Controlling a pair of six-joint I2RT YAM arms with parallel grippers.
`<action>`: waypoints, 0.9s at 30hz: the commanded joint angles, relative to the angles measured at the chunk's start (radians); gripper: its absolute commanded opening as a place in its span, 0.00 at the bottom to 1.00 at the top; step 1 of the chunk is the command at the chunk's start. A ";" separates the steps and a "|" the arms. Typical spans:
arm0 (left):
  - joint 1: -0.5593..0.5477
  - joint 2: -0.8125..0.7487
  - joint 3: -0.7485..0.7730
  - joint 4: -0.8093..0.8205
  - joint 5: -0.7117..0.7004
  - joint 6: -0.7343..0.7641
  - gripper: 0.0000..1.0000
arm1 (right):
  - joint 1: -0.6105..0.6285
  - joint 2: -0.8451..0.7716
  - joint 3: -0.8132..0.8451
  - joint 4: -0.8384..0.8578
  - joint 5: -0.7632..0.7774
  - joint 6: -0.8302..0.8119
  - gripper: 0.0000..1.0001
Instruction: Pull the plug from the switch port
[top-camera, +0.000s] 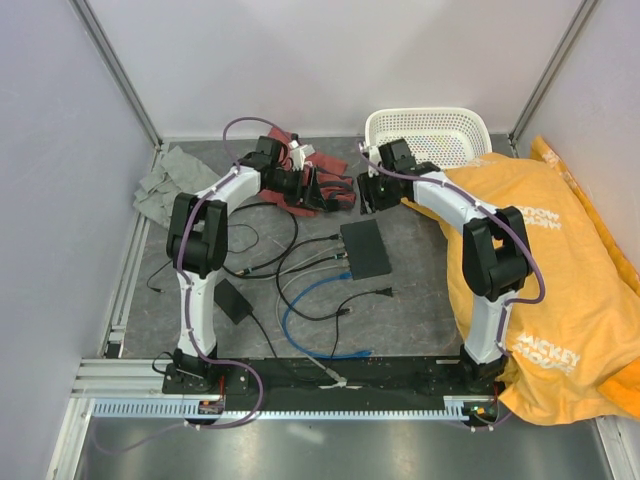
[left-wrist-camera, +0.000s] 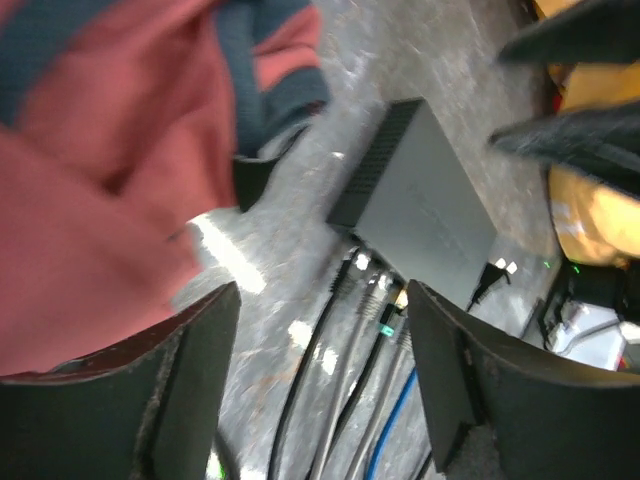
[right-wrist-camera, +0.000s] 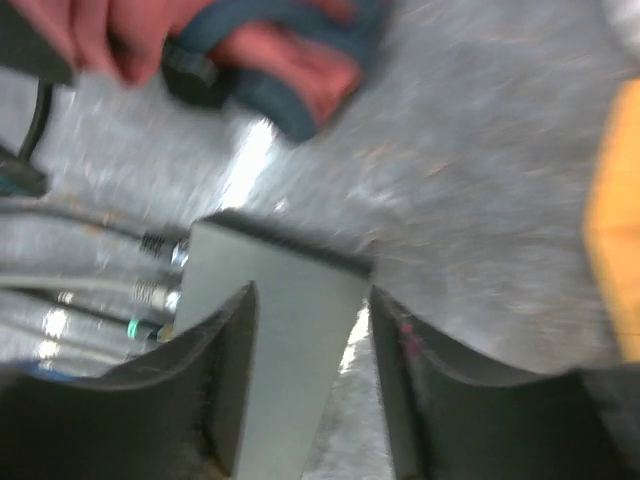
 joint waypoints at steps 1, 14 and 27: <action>-0.012 0.021 0.063 0.016 0.100 0.007 0.71 | 0.014 -0.053 -0.099 0.004 -0.076 0.019 0.41; -0.095 0.038 -0.027 0.051 0.031 -0.030 0.60 | 0.022 -0.012 -0.233 0.027 -0.086 -0.018 0.07; -0.098 0.103 -0.047 0.017 0.072 0.049 0.62 | 0.042 0.033 -0.238 -0.006 -0.099 -0.066 0.00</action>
